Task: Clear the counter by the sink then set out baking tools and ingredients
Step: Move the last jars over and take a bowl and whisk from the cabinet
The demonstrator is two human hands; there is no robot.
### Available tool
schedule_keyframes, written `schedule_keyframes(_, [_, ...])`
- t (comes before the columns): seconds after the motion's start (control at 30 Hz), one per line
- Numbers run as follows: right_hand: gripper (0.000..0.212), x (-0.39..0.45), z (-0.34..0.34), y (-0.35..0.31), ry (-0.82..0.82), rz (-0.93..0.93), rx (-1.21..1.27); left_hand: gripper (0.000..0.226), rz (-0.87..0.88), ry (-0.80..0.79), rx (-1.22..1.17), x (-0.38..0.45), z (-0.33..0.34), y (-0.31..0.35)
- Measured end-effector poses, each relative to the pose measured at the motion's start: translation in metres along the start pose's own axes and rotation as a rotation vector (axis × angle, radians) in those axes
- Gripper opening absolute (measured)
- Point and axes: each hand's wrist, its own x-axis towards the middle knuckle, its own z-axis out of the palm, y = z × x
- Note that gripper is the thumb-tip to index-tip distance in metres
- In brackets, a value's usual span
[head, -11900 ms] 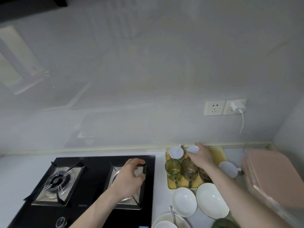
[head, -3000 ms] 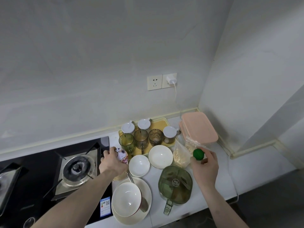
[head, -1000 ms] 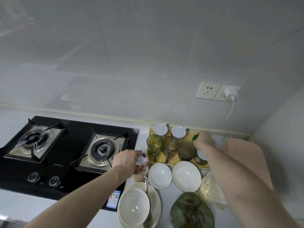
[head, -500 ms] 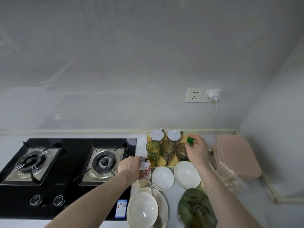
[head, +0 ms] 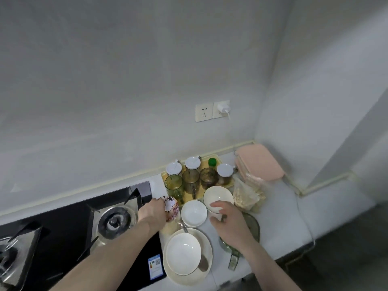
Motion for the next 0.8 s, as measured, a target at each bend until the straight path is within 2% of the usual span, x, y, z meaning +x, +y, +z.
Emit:
schedule_keyframes(0.1, [0.033,-0.032,0.002,-0.006,0.019,0.041,-0.014,0.053,0.020,-0.052,-0.123,-0.011,0.003,-0.008])
schedule_keyframes(0.2, [0.034,-0.060,0.007,-0.015,0.073,0.057,-0.055,0.067,0.091,-0.028,-0.258,-0.027,0.003,-0.020])
schedule_keyframes(0.33, [0.038,-0.096,0.011,-0.024,0.134,0.060,-0.061,0.053,0.318,0.128,-0.450,-0.061,-0.007,-0.023])
schedule_keyframes(0.53, [0.039,-0.153,-0.001,-0.057,0.269,0.003,-0.086,0.052,0.646,0.265,-0.504,-0.122,-0.042,-0.014])
schedule_keyframes(0.7, [0.039,-0.185,-0.045,-0.106,0.347,-0.123,-0.174,0.050,0.895,0.438,-0.498,-0.165,-0.117,0.007])
schedule_keyframes(0.8, [0.040,-0.193,-0.081,-0.141,0.426,-0.234,-0.233,0.050,0.976,0.575,-0.495,-0.191,-0.177,0.021])
